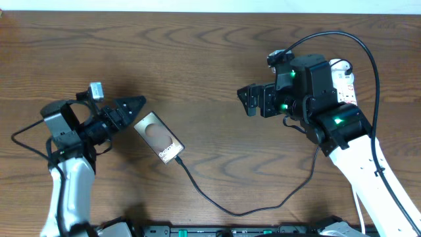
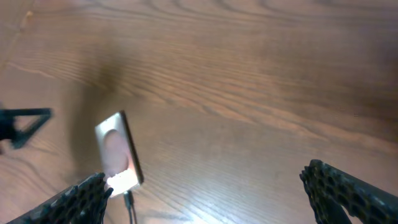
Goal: Plug charger to phone and switch on socket
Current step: 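Open the left gripper and lift it off the phone, then move the right gripper over the power strip's orange switch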
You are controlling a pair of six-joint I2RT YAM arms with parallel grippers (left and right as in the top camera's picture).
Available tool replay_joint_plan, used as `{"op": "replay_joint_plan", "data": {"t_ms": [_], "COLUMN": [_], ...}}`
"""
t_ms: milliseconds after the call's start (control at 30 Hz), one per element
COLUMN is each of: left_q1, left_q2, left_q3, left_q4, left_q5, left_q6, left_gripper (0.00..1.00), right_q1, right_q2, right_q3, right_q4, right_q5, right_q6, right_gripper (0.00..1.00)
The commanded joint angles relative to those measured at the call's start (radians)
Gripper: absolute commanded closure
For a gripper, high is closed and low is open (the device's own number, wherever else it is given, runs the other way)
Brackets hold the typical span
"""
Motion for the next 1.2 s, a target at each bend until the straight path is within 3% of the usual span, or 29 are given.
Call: {"op": "replay_joint_plan", "data": {"t_ms": [0, 133, 233, 433, 567, 700, 933, 1167], "left_q1": [-0.063, -0.172, -0.282, -0.568, -0.722, -0.807, -0.822, -0.822], "left_q2": [-0.084, -0.154, -0.169, -0.131, -0.085, -0.040, -0.003, -0.003], "left_q3": [0.019, 0.058, 0.120, 0.336, 0.464, 0.528, 0.530, 0.530], "left_q4": [0.002, -0.047, -0.170, -0.520, -0.621, -0.631, -0.618, -0.623], "left_q5": [0.043, -0.131, -0.313, -0.858, -1.136, -1.191, -1.190, -1.190], "left_q6": [-0.013, -0.035, 0.011, 0.166, 0.184, 0.201, 0.201, 0.201], "left_gripper": [0.09, 0.09, 0.09, 0.09, 0.09, 0.09, 0.09, 0.08], "right_q1": [-0.011, -0.069, -0.141, -0.351, -0.505, -0.638, -0.777, -0.813], "right_q2": [0.005, 0.005, 0.005, 0.007, 0.025, 0.114, 0.415, 0.632], "right_q3": [0.010, 0.010, 0.010, 0.010, 0.027, 0.132, 0.471, 0.634], "right_q4": [-0.011, -0.040, -0.072, -0.129, -0.148, -0.268, -0.523, -0.529], "right_q5": [0.050, 0.016, -0.047, -0.212, -0.278, -0.309, -0.307, -0.286], "right_q6": [0.042, 0.085, 0.084, -0.029, -0.107, -0.222, -0.422, -0.481], "right_gripper": [0.01, 0.01, 0.01, 0.01, 0.01, 0.01, 0.01, 0.01]}}
